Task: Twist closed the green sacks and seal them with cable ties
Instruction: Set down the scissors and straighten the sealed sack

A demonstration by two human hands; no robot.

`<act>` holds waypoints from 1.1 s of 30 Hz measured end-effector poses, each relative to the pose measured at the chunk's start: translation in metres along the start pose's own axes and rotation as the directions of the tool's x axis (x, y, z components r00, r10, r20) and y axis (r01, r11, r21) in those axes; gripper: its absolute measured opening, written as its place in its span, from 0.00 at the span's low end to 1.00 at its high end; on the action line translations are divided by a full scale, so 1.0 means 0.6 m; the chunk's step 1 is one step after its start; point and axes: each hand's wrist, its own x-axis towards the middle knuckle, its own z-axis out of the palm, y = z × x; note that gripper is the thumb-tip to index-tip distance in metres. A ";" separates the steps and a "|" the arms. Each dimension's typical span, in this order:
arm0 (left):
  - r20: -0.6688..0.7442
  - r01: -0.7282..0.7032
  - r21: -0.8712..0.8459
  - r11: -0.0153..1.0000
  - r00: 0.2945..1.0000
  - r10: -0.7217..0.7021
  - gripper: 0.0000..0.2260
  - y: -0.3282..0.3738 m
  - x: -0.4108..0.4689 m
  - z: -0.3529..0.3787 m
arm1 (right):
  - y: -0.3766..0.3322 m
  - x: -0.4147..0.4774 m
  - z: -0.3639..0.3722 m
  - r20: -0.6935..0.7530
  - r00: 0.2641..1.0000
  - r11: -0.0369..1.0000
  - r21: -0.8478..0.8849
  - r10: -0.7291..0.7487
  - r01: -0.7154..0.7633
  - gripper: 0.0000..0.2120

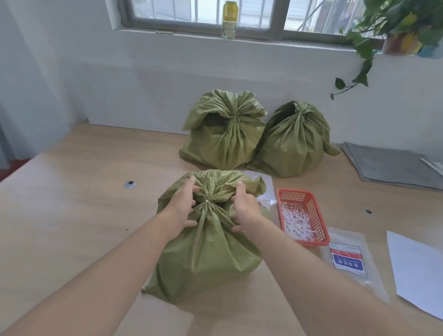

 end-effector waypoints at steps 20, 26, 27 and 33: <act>-0.116 0.045 -0.187 0.981 0.991 -0.068 0.29 0.056 0.077 -0.081 | -0.096 0.026 0.124 0.273 0.960 0.994 0.070 0.058 -0.080 0.31; -0.097 -0.018 -0.193 0.981 0.995 -0.001 0.30 0.113 0.107 -0.181 | -0.150 0.024 0.230 0.216 0.976 0.985 0.167 -0.003 -0.034 0.32; -0.089 -0.026 -0.190 0.981 0.996 0.009 0.30 0.120 0.113 -0.200 | -0.159 0.025 0.251 0.208 0.978 0.982 0.184 -0.006 -0.033 0.33; -0.039 -0.107 -0.118 0.987 0.994 0.103 0.30 0.173 0.172 -0.333 | -0.219 0.021 0.390 0.142 0.989 0.969 0.249 -0.036 0.000 0.34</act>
